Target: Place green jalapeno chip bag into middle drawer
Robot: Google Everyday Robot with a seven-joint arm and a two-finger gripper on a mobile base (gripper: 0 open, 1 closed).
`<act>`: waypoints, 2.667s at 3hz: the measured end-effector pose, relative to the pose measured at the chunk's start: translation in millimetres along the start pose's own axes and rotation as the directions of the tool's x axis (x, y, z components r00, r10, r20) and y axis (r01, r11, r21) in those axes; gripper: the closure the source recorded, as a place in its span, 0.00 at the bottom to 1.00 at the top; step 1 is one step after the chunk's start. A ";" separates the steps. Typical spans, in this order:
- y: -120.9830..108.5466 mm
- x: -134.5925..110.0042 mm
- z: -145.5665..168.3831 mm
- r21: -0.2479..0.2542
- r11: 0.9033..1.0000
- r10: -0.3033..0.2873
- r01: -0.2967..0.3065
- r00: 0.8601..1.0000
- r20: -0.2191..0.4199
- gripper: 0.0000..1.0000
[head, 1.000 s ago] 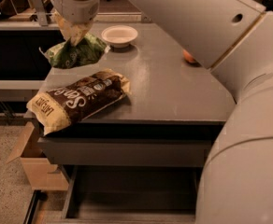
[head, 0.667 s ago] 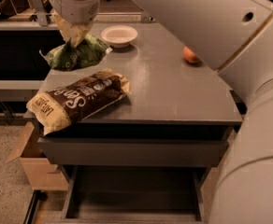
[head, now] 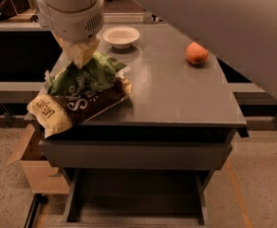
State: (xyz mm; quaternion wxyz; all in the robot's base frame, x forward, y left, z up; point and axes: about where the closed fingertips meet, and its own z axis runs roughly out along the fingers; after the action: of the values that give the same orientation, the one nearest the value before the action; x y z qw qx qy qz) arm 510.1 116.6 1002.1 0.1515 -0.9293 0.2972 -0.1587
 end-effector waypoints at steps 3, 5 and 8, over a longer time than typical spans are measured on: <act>126.4 -75.7 -33.3 -0.174 0.957 0.241 -0.231 0.970 0.034 1.00; 231.7 -72.1 51.5 -0.366 0.873 0.416 -0.323 0.885 0.211 1.00; 274.6 -70.6 145.3 -0.444 0.830 0.462 -0.337 0.862 0.208 1.00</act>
Offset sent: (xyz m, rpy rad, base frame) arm -0.1730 -0.0829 -0.0606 -0.0717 0.3074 -0.3271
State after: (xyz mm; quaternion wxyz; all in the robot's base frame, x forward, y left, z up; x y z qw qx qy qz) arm 373.0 -27.3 753.1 0.0364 -0.8692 0.4855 0.0863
